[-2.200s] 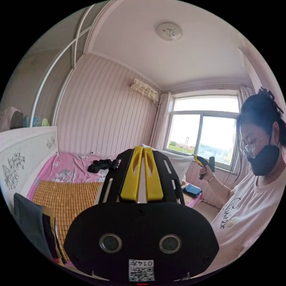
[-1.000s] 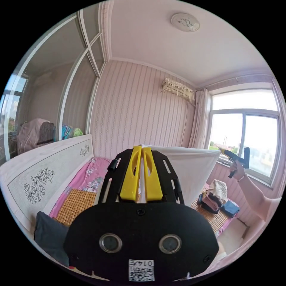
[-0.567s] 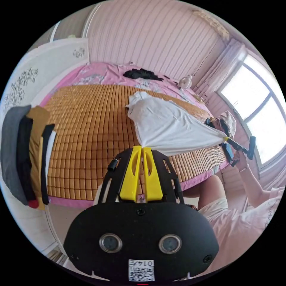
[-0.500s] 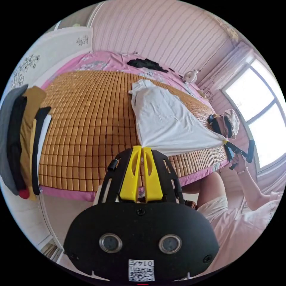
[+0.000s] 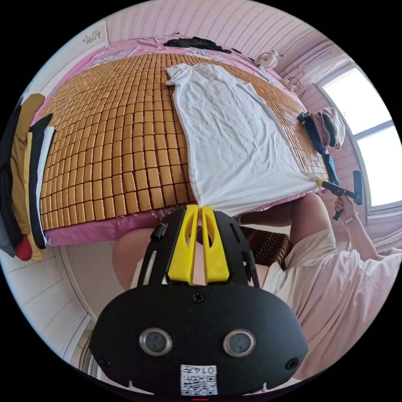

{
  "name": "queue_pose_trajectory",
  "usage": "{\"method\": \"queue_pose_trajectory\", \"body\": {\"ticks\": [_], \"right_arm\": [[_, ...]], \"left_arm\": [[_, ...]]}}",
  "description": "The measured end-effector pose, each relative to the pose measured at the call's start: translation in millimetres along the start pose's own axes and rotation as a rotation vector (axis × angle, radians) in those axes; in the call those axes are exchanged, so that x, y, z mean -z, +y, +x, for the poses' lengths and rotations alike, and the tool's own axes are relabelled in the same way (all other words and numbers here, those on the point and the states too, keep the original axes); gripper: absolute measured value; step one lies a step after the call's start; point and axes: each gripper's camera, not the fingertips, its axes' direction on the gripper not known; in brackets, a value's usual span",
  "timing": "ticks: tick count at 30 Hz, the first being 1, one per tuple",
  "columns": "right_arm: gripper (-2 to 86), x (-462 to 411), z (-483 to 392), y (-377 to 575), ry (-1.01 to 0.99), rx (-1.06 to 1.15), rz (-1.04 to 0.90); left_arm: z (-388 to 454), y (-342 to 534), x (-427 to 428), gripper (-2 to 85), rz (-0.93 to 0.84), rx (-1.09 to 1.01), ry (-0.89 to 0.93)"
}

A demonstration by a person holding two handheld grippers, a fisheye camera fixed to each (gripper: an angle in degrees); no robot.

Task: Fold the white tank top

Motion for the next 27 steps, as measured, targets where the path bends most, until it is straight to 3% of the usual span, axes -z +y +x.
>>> {"method": "queue_pose_trajectory", "body": {"ticks": [11,17,23,27], "right_arm": [[6.0,-23.0,20.2,2.7,0.090,-0.012,-0.092],[8.2,-39.6,15.8,-12.6,0.105,0.005,-0.140],[6.5,-9.8,13.9,-6.8,0.142,-0.016,0.041],[7.1,-43.1,26.6,-11.5,0.177,-0.025,-0.133]], "left_arm": [[41.8,-23.0,-12.9,4.8,-0.072,-0.122,-0.098],[66.2,-56.2,-30.8,5.6,-0.059,-0.113,-0.064],[98.5,-94.4,-67.8,5.4,-0.147,-0.139,-0.124],[113.0,-102.9,-85.6,3.9,-0.214,-0.141,-0.185]]}}
